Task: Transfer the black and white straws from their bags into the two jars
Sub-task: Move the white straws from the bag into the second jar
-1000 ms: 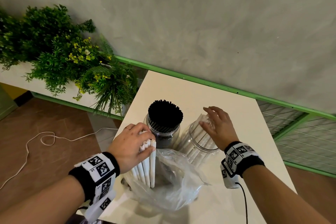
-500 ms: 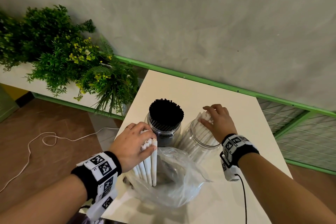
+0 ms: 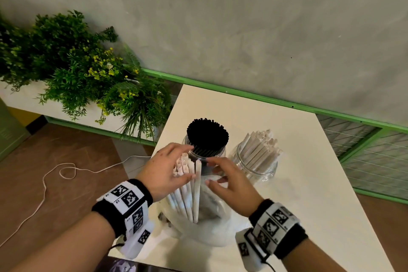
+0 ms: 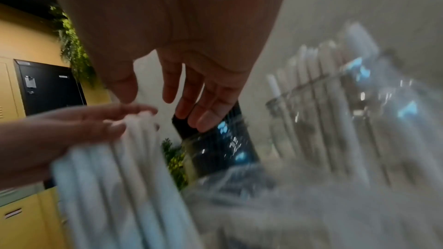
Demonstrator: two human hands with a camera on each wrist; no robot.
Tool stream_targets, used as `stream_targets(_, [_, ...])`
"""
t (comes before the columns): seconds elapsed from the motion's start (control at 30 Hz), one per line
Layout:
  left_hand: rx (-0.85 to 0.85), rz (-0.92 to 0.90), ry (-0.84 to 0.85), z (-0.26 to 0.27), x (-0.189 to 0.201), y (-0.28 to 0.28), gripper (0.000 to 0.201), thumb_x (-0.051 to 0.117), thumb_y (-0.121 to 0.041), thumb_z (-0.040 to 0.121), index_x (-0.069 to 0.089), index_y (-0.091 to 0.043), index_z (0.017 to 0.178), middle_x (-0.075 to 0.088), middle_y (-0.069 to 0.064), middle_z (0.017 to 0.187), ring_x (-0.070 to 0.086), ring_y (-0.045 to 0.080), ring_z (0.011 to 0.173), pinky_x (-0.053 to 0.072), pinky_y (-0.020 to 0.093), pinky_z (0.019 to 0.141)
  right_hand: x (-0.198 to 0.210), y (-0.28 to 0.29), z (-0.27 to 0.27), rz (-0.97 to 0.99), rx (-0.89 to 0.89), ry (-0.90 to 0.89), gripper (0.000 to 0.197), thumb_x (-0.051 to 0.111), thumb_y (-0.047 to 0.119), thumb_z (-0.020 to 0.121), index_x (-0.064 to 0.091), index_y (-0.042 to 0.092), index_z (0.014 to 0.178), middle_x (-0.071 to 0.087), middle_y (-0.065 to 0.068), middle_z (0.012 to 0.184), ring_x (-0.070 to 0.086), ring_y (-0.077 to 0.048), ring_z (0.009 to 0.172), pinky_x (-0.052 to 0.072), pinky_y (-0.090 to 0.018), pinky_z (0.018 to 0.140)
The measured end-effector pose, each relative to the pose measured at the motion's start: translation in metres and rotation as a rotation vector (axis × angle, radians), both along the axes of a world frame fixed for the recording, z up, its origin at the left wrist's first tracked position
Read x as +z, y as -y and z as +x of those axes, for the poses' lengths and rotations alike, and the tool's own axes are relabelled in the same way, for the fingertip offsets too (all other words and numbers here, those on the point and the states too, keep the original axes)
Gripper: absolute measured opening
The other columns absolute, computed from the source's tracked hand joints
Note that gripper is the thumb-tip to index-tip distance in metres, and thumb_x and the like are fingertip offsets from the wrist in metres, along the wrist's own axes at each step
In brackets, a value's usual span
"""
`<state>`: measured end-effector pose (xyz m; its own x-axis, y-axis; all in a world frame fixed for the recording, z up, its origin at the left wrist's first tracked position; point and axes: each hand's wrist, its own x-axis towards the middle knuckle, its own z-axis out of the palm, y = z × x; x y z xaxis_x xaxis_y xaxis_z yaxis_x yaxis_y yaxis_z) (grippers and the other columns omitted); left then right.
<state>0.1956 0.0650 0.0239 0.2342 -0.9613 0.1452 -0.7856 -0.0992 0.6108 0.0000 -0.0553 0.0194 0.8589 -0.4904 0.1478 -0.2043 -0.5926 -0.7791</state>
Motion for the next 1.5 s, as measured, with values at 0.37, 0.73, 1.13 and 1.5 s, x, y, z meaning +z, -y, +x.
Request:
stream_targets(0.37, [0.123, -0.105, -0.192, -0.007, -0.006, -0.014, 0.05, 0.072, -0.031, 0.077, 0.054, -0.033, 0.124, 0.059, -0.012, 0.116, 0.054, 0.0, 0.102, 0.036, 0.005, 0.084, -0.027, -0.025, 0.039, 0.258, -0.068, 0.064, 0.039, 0.068, 0.023, 0.076, 0.056, 0.023, 0.113, 0.066, 0.01, 0.102, 0.061, 0.005, 0.094, 0.044, -0.011, 0.081])
stream_targets(0.73, [0.057, -0.17, -0.165, -0.018, -0.005, 0.002, 0.027, 0.068, -0.026, 0.083, 0.06, -0.027, 0.109, 0.059, -0.014, 0.106, 0.053, -0.005, 0.095, 0.036, 0.003, 0.082, -0.022, -0.021, 0.028, 0.299, -0.197, 0.173, 0.024, 0.068, 0.012, 0.085, 0.064, 0.013, 0.108, 0.07, 0.0, 0.102, 0.065, -0.014, 0.097, 0.052, -0.039, 0.088])
stream_targets(1.13, [0.037, -0.066, 0.045, -0.018, -0.008, 0.008, 0.041, 0.039, -0.046, 0.073, 0.057, -0.025, 0.104, 0.046, -0.016, 0.096, 0.046, 0.006, 0.08, 0.03, 0.023, 0.067, -0.024, -0.037, 0.017, -0.136, -0.299, 0.317, 0.064, 0.06, 0.004, 0.086, 0.033, 0.032, 0.137, 0.053, 0.004, 0.124, 0.049, 0.008, 0.111, 0.04, -0.01, 0.093])
stream_targets(1.5, [0.002, -0.053, 0.101, -0.029, -0.001, 0.007, 0.049, 0.033, -0.049, 0.072, 0.057, -0.021, 0.104, 0.051, -0.009, 0.098, 0.047, 0.01, 0.08, 0.025, 0.02, 0.065, -0.018, -0.033, 0.017, -0.181, -0.331, 0.366, 0.037, 0.055, 0.006, 0.087, 0.046, 0.026, 0.117, 0.053, -0.002, 0.109, 0.047, 0.008, 0.1, 0.035, -0.006, 0.087])
